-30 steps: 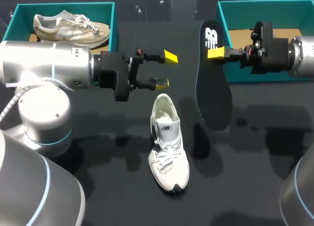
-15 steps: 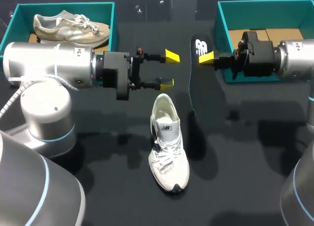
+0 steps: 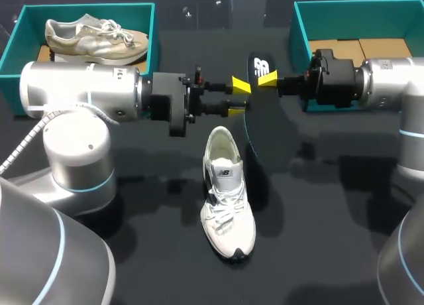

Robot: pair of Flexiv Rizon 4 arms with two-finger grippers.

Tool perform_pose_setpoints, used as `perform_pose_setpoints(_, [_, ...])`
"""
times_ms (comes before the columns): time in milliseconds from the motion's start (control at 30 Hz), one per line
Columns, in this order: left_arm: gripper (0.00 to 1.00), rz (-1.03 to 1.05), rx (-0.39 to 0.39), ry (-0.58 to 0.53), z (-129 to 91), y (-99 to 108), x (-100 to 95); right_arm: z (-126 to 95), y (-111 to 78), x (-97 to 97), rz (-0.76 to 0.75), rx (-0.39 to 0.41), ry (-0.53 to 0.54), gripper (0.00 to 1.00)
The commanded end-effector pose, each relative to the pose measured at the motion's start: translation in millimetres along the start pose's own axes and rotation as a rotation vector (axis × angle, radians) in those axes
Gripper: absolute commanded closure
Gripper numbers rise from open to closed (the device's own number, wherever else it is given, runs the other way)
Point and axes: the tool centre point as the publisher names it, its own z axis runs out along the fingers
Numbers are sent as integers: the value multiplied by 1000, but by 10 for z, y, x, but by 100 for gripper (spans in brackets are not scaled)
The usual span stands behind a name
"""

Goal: Take the shoe out of the shoebox, open the shoe tongue, remove and reinsert the insole, then place the shoe into the shoebox

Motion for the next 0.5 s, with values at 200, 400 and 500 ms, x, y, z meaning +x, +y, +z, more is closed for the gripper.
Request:
perform_pose_setpoints(200, [44,3,-5,10,41,30,47,44,29,-7,13,22,-2,100])
perform_pose_setpoints(400, [44,22,-13,32,105,27,105,74,28,-26,28,34,8,100])
perform_pose_setpoints(500, [44,31,-21,46,159,23,148,78,31,-26,35,37,11,100])
